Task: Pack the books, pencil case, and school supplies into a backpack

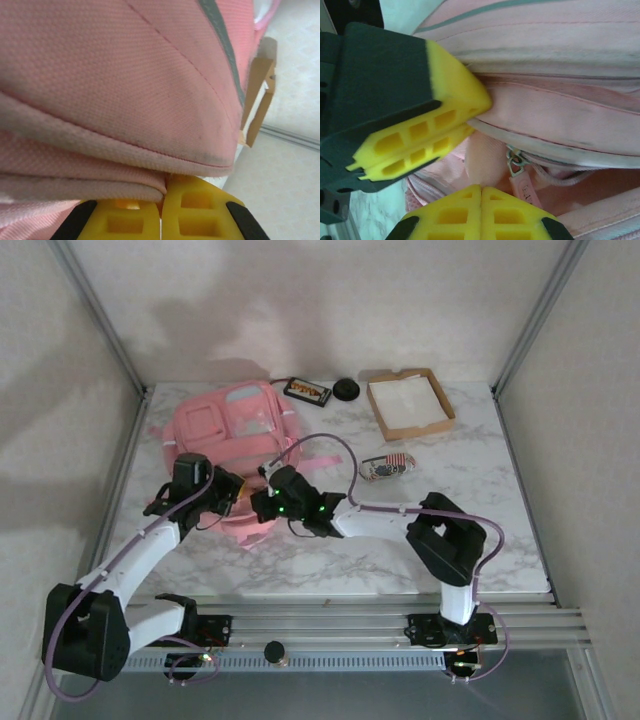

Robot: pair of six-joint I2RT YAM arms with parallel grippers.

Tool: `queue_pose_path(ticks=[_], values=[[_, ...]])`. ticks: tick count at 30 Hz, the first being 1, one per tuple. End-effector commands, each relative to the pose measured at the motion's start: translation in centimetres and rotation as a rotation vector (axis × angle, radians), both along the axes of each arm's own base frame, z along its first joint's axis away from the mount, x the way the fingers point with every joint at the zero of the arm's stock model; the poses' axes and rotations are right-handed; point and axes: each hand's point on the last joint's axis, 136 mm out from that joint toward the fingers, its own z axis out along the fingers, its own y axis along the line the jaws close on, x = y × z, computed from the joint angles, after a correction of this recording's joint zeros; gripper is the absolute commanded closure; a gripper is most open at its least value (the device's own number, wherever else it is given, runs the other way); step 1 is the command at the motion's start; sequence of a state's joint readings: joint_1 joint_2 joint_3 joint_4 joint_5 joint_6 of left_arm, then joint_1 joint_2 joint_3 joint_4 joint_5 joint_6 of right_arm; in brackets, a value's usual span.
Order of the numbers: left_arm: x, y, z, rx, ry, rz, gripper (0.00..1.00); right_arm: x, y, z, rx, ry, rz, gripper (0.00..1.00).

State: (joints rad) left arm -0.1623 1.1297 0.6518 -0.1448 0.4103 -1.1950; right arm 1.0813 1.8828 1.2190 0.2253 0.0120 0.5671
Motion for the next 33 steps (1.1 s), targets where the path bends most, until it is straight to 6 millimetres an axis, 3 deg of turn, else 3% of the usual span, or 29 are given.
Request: queue_pose_path(ticks=[1, 3, 5, 8, 12, 16, 22, 25, 33], values=[[0.7, -0.7, 1.1, -0.001, -0.115, -0.093, 1.0, -6.0, 5.0, 1.8, 0.16, 0.093, 0.155, 1.0], [0.2, 0.8, 0.7, 0.018, -0.103, -0.074, 1.0, -5.5, 5.3, 2.6, 0.16, 0.064, 0.169, 0.9], [-0.4, 2.6, 0.3, 0.073, -0.084, -0.048, 1.0, -4.8, 4.8, 4.0, 0.164, 0.027, 0.18, 0.73], [-1.4, 3.6, -0.5, 0.098, -0.074, -0.026, 0.99, -3.2, 2.9, 5.1, 0.183, 0.058, 0.198, 0.66], [-1.6, 3.3, -0.4, 0.047, -0.089, -0.017, 1.0, -1.7, -0.3, 2.6, 0.091, 0.186, 0.14, 0.53], [-1.6, 3.5, 0.0, 0.056, -0.091, -0.005, 1.0, -1.3, -2.3, 2.5, 0.17, 0.287, 0.098, 0.36], [-1.8, 3.6, 0.0, 0.052, -0.091, 0.004, 1.0, 0.9, -2.7, 1.7, 0.191, 0.377, 0.019, 0.27], [-1.8, 3.5, 0.3, 0.071, -0.088, -0.015, 1.0, 2.1, -2.4, 1.4, 0.194, 0.407, -0.001, 0.17], [-2.4, 3.5, 0.5, 0.094, -0.089, -0.044, 1.0, 6.9, -2.0, -1.9, 0.139, 0.443, -0.12, 0.08]])
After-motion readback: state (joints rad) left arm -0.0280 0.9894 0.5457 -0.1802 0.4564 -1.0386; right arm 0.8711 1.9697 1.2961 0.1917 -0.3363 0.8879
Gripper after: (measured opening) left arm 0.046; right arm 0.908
